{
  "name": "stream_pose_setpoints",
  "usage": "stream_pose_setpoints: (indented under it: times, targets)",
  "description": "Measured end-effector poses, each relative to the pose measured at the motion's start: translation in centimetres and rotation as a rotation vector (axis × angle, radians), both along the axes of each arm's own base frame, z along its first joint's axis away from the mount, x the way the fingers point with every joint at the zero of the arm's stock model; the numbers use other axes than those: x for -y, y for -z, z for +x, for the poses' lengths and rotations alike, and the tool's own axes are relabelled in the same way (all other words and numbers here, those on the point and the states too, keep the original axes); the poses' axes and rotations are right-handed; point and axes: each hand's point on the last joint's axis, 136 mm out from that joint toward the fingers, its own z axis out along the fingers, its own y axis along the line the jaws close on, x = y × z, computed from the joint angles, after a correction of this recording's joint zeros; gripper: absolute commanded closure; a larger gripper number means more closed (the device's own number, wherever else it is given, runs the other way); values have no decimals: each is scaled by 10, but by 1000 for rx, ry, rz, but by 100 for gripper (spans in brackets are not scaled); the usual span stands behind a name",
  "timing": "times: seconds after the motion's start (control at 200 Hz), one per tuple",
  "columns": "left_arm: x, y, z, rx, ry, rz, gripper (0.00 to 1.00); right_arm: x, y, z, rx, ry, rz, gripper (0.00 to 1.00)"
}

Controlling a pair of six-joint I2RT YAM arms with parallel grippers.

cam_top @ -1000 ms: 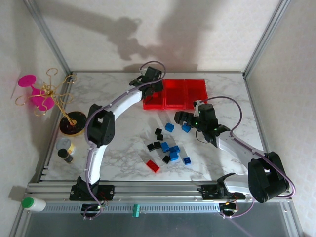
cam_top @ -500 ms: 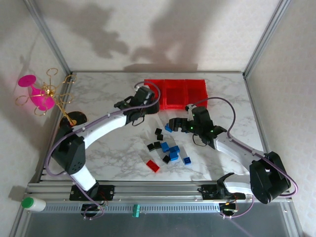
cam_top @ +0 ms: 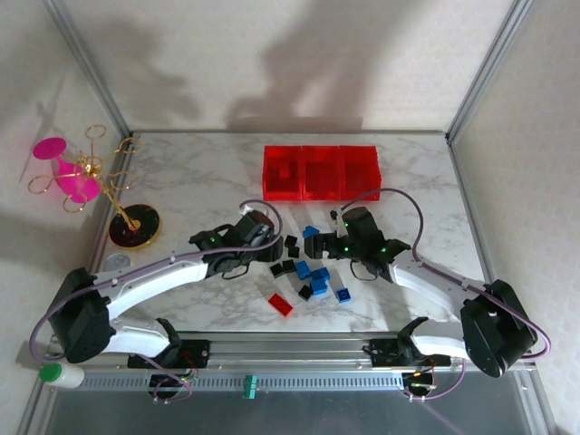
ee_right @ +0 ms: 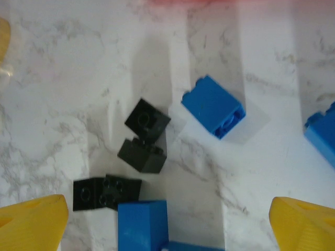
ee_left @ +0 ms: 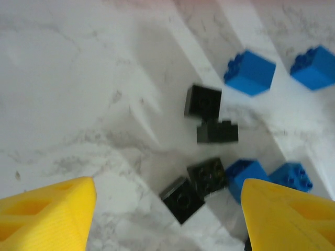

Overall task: Sort the legos into containers by color
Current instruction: Pick up the lego from the middle-left of the table.

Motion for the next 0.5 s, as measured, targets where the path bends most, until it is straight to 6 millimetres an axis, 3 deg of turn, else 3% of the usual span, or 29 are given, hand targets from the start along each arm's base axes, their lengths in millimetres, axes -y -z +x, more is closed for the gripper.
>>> stream_pose_setpoints:
  times: [0.195,0.501]
  targets:
    - [1,20,-40,-58,64,-20,23,4,13,-15,-28,-7,-12,1]
    - [39,39,-94,-131,228,-5,16,5,16,-16,-46,12,-3,1]
